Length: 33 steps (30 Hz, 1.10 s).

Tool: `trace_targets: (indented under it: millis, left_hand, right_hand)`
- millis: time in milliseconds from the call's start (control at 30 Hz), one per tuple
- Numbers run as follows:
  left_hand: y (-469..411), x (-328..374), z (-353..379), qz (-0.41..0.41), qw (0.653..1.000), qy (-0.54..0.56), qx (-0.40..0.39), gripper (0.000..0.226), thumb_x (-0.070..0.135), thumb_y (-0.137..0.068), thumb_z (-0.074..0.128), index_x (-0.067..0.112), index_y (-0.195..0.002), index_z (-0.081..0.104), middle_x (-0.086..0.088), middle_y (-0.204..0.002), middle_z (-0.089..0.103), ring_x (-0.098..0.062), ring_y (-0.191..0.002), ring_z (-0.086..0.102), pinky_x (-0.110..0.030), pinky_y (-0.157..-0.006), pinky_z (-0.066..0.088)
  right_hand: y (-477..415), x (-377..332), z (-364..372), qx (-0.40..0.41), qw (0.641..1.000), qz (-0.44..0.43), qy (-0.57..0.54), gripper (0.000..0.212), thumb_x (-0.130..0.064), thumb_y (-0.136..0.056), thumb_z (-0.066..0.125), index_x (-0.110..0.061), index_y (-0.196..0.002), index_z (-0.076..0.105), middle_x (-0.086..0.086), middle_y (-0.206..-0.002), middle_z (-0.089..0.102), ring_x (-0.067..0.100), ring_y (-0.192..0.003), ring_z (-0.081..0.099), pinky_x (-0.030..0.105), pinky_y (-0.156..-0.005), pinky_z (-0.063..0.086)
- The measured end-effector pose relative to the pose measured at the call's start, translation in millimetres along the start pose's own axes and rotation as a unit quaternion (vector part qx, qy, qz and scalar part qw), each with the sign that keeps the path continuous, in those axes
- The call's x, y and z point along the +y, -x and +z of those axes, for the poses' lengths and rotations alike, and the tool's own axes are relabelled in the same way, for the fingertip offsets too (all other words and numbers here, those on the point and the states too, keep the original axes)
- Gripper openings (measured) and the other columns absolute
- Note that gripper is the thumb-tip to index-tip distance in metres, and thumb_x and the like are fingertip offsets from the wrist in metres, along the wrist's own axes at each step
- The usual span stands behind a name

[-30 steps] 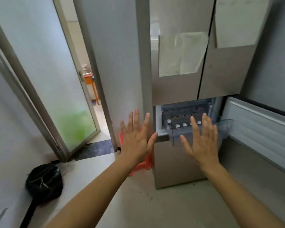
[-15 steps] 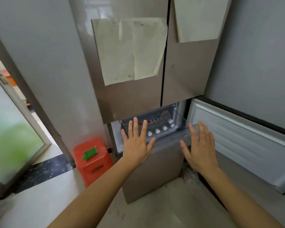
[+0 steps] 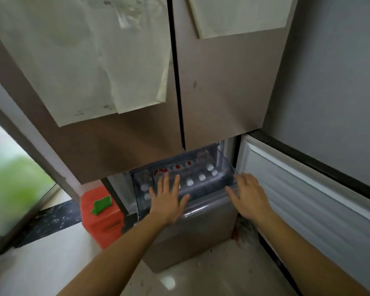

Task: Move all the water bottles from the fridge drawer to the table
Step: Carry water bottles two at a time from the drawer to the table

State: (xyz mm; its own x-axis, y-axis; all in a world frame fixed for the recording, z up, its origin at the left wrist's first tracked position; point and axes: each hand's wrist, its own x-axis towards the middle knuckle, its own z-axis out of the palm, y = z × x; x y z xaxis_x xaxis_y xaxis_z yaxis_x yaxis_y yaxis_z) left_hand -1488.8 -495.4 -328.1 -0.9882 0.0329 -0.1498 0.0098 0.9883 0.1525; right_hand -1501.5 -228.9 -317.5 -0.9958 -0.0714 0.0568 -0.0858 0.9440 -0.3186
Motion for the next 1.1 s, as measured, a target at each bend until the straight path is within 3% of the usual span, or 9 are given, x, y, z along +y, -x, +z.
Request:
trace_targets:
  millis: [367, 500, 700, 800, 967, 1033, 1100]
  left_hand:
    - [-58, 44, 34, -0.195, 0.975, 0.098, -0.049, 0.084, 0.063, -0.095, 0.040, 0.026, -0.158, -0.003, -0.012, -0.165, -0.009, -0.034, -0.151, -0.001, -0.060, -0.117, 0.017]
    - [-81, 42, 45, -0.165, 0.971, 0.162, -0.056, 0.080, 0.049, -0.094, 0.055, 0.019, -0.156, 0.014, -0.016, -0.161, 0.015, -0.037, -0.145, 0.024, -0.049, -0.113, 0.034]
    - [-137, 35, 65, -0.144, 0.956, 0.240, -0.087, 0.079, 0.040, -0.090, 0.064, 0.020, -0.154, 0.022, -0.016, -0.155, 0.031, -0.037, -0.136, 0.041, -0.040, -0.106, 0.040]
    - [-164, 40, 77, -0.201, 0.905, 0.370, -0.065, 0.066, 0.035, -0.088, 0.070, 0.017, -0.144, 0.039, -0.004, -0.138, 0.050, -0.031, -0.124, 0.052, -0.038, -0.099, 0.047]
    - [-198, 46, 93, -0.346, 0.731, 0.586, -0.043, 0.031, 0.032, -0.094, 0.061, 0.016, -0.121, 0.058, -0.008, -0.124, 0.059, -0.029, -0.109, 0.056, -0.042, -0.083, 0.052]
    - [-206, 42, 96, -0.362, 0.693, 0.622, -0.043, 0.019, 0.028, -0.095, 0.060, 0.018, -0.112, 0.061, -0.007, -0.121, 0.061, -0.030, -0.111, 0.057, -0.041, -0.084, 0.052]
    - [-208, 37, 97, -0.365, 0.673, 0.641, -0.055, 0.005, 0.024, -0.097, 0.058, 0.022, -0.102, 0.060, -0.003, -0.113, 0.061, -0.028, -0.107, 0.059, -0.041, -0.088, 0.051]
  right_hand:
    - [-108, 41, 29, -0.175, 0.978, -0.110, 0.009, 0.061, -0.051, -0.099, 0.045, -0.018, -0.149, 0.036, 0.012, -0.149, 0.045, 0.030, -0.136, 0.043, 0.042, -0.113, 0.037]
    - [-129, 34, 39, -0.192, 0.974, -0.121, 0.023, 0.061, -0.051, -0.098, 0.045, -0.019, -0.149, 0.037, 0.010, -0.146, 0.048, 0.029, -0.130, 0.049, 0.040, -0.102, 0.045]
    - [-170, 22, 59, -0.183, 0.979, -0.084, -0.013, 0.051, -0.046, -0.097, 0.050, -0.020, -0.141, 0.042, 0.009, -0.132, 0.059, 0.029, -0.110, 0.062, 0.035, -0.085, 0.052]
    - [-188, 12, 80, -0.204, 0.974, -0.023, -0.098, 0.054, -0.046, -0.096, 0.053, -0.017, -0.140, 0.041, 0.012, -0.130, 0.058, 0.033, -0.109, 0.062, 0.036, -0.081, 0.051]
    - [-210, 1, 119, -0.242, 0.943, 0.090, -0.208, 0.065, -0.046, -0.094, 0.058, -0.013, -0.145, 0.035, 0.015, -0.134, 0.057, 0.036, -0.114, 0.059, 0.036, -0.082, 0.048]
    - [-217, -4, 126, -0.258, 0.925, 0.119, -0.254, 0.064, -0.039, -0.095, 0.060, -0.009, -0.146, 0.034, 0.016, -0.132, 0.057, 0.037, -0.114, 0.058, 0.035, -0.080, 0.047]
    - [-223, -5, 132, -0.268, 0.891, 0.159, -0.329, 0.052, -0.032, -0.095, 0.062, -0.009, -0.138, 0.043, 0.016, -0.127, 0.059, 0.035, -0.111, 0.060, 0.041, -0.082, 0.056]
